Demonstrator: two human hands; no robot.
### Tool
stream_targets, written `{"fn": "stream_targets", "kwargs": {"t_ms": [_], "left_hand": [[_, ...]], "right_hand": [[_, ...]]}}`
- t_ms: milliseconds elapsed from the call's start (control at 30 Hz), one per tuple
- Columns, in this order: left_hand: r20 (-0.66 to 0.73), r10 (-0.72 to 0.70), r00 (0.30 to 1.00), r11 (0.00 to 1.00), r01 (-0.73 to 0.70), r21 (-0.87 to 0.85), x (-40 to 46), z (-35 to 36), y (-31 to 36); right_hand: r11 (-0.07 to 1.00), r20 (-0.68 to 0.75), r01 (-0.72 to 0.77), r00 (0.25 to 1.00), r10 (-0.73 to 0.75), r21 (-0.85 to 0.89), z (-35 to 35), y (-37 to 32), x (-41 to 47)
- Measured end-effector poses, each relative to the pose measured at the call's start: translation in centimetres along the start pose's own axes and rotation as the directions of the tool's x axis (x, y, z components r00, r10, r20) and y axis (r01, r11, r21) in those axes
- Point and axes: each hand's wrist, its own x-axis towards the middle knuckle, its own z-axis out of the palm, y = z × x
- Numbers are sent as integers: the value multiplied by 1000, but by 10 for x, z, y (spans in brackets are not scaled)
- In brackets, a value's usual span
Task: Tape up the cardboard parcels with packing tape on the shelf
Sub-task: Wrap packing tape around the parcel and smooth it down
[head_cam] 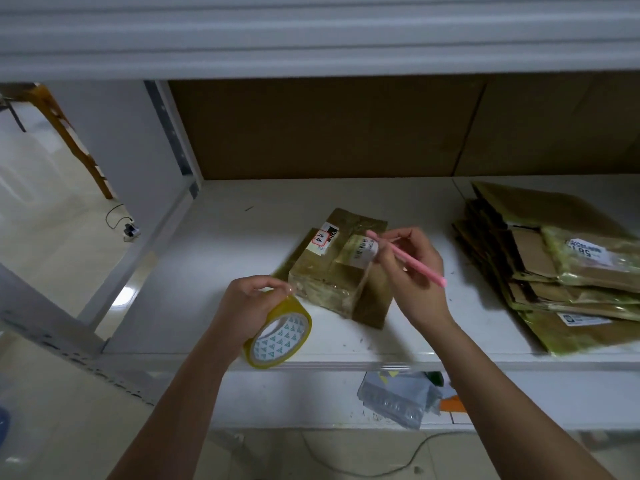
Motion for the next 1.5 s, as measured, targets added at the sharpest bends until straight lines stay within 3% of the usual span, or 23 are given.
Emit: {"fn": "stream_targets", "kwargs": {"t_ms": [100, 200, 333, 400, 467, 533, 633, 733, 833, 933, 1100, 1267, 1367, 1500], "left_hand": [[10, 4, 1000, 1000, -4, 4, -1, 9, 0], [21, 4, 1000, 1000, -5, 25, -4, 17, 1], [48, 38, 998, 998, -41, 47, -7, 18, 5], [55, 62, 997, 996, -65, 55, -9, 15, 4], [49, 90, 995, 994, -93, 54, -10, 10, 3], [34, 105, 994, 993, -106, 51, -10, 5, 1], [20, 143, 989, 989, -144, 30, -11, 0, 0], [31, 199, 979, 980, -199, -11, -17, -8, 2], [29, 223, 974, 975, -223, -10, -21, -22, -3], [27, 226, 974, 973, -227, 43, -25, -34, -12], [-2, 201, 980, 974, -199, 108, -25, -54, -29], [66, 165, 984, 977, -172, 129, -19, -73, -45], [92, 79, 993, 995, -84, 51, -11, -97, -56], [102, 146, 984, 989, -149, 20, -7, -123, -78]], "right_hand": [[934, 8, 80, 997, -82, -349, -34, 31, -1], [738, 86, -9, 992, 91, -674, -63, 61, -8], [567, 271, 78, 926, 265, -820, -79, 68, -20], [492, 202, 31, 933, 298, -870, -80, 60, -24], [597, 90, 0, 989, 120, -803, -71, 42, -27], [763, 143, 146, 987, -71, -630, -47, 13, -32], [875, 403, 180, 915, 20, -450, 1, -21, -45], [955, 512, -39, 838, 191, -293, 42, -31, -52], [960, 455, -252, 846, 278, -118, 70, -29, -51], [933, 497, -359, 806, 321, -20, 90, -25, -55], [913, 508, -404, 777, 372, -51, 121, -21, -61], [943, 435, -294, 836, 334, -158, 152, -13, -58], [909, 371, -404, 832, 412, -102, 166, -3, -56], [870, 356, -493, 809, 467, -21, 187, 5, -52]]}}
